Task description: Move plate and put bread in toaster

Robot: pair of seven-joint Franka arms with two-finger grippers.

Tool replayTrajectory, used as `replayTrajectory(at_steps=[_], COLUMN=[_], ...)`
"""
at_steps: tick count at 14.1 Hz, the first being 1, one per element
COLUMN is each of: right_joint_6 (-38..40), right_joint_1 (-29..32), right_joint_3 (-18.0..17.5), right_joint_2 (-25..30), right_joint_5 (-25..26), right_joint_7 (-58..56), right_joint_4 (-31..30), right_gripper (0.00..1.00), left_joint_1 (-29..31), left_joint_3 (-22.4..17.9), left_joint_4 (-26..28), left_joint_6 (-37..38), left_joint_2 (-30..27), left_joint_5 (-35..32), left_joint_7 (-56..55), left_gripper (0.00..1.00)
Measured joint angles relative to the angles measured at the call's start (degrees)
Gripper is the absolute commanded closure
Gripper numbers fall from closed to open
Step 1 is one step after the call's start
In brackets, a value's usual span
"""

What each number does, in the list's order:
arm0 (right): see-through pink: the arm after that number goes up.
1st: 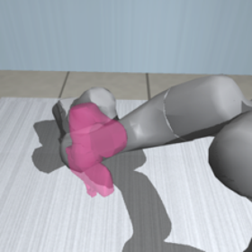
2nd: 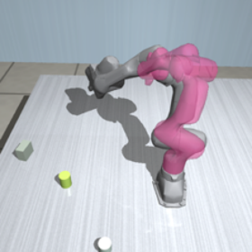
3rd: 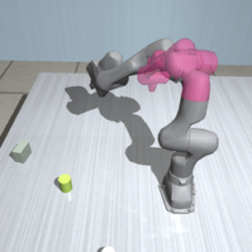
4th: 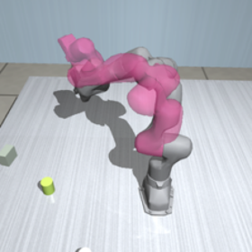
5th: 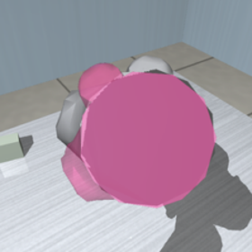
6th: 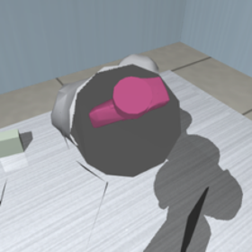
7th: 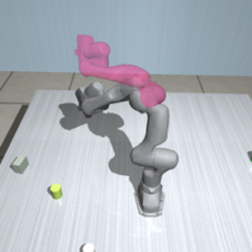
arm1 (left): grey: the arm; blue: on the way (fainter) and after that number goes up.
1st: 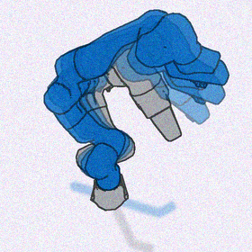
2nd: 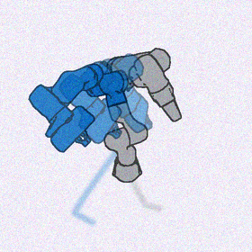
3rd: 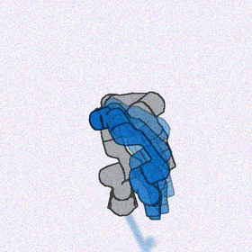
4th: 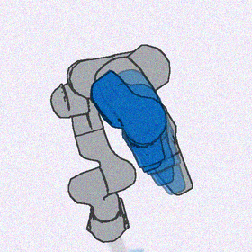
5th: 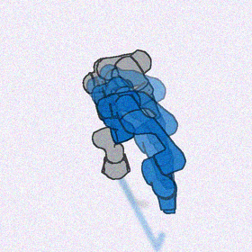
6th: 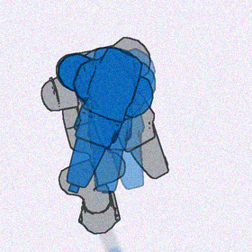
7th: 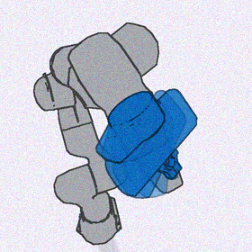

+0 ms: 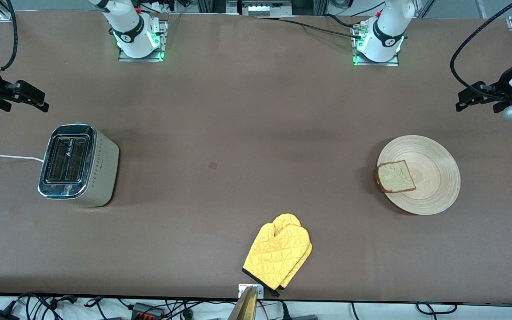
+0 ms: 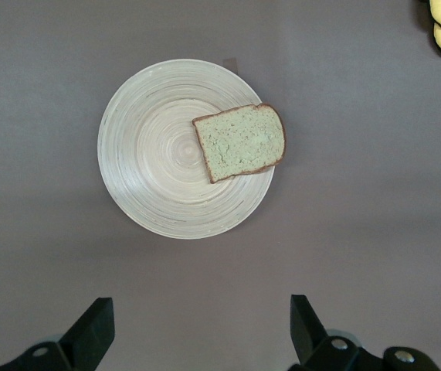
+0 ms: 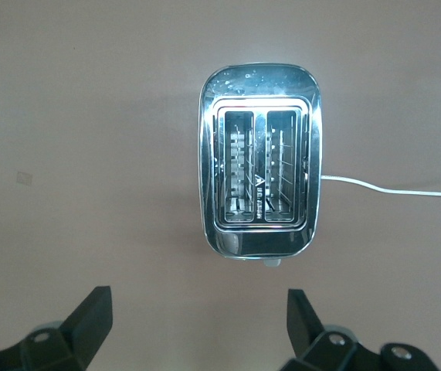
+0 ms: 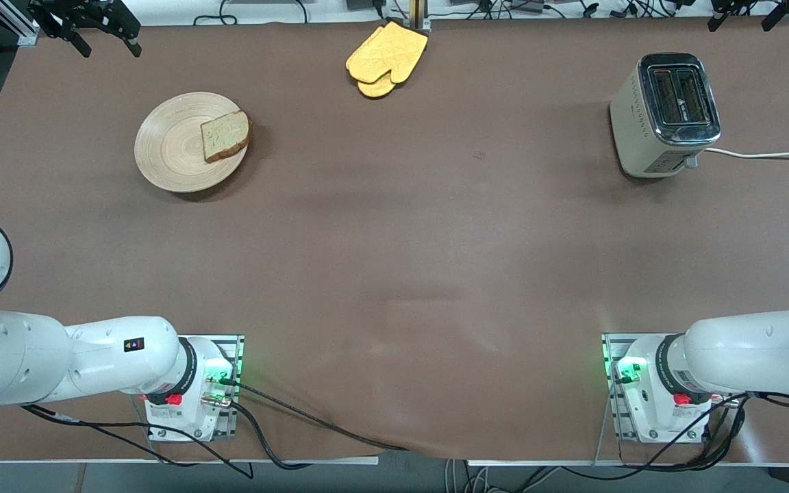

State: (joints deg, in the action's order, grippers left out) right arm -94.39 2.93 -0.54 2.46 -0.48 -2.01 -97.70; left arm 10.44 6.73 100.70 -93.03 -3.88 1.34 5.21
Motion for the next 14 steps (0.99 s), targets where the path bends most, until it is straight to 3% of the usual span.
replayTrajectory(at_steps=[8, 14], right_joint_6=[0.5, 0.6], right_joint_1=[0.0, 0.0], right_joint_3=[0.0, 0.0], right_joint_2=[0.3, 0.3], right_joint_5=[0.0, 0.0], right_joint_7=[0.1, 0.1], right_joint_4=[0.0, 0.0], right_gripper=[0.0, 0.0], left_joint_1=[0.3, 6.2], left_joint_3=[-0.1, -0.7], left_joint_4=[-1.8, -8.2], left_joint_6=[1.1, 5.9], left_joint_2=[1.7, 12.3], left_joint_5=[1.7, 7.7], left_joint_7=[0.0, 3.1], left_gripper=[0.0, 0.0])
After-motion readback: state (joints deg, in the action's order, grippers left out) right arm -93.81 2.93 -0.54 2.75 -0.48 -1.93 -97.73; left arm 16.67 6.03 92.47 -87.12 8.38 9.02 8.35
